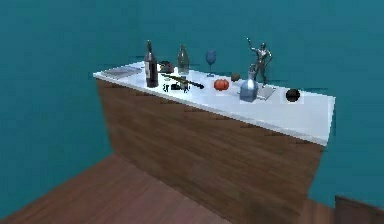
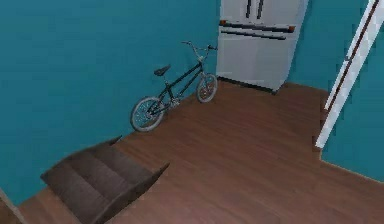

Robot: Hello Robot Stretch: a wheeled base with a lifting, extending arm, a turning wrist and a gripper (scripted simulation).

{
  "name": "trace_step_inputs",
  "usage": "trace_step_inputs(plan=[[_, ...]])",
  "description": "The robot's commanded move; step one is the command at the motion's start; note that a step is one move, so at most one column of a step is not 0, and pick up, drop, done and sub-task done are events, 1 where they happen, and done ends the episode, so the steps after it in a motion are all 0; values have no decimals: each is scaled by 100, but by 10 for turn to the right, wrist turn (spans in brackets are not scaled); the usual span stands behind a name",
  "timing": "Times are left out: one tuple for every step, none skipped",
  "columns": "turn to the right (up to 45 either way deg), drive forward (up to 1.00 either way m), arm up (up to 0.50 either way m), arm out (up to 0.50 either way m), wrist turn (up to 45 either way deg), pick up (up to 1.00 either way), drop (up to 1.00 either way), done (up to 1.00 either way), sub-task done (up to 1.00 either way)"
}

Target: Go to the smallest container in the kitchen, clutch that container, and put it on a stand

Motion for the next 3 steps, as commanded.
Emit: trace_step_inputs(plan=[[0, 40, 0, 0, 0, 0, 0, 0, 0], [-390, 0, 0, 0, 0, 0, 0, 0, 0], [0, 15, 0, 0, 0, 0, 0, 0, 0]])
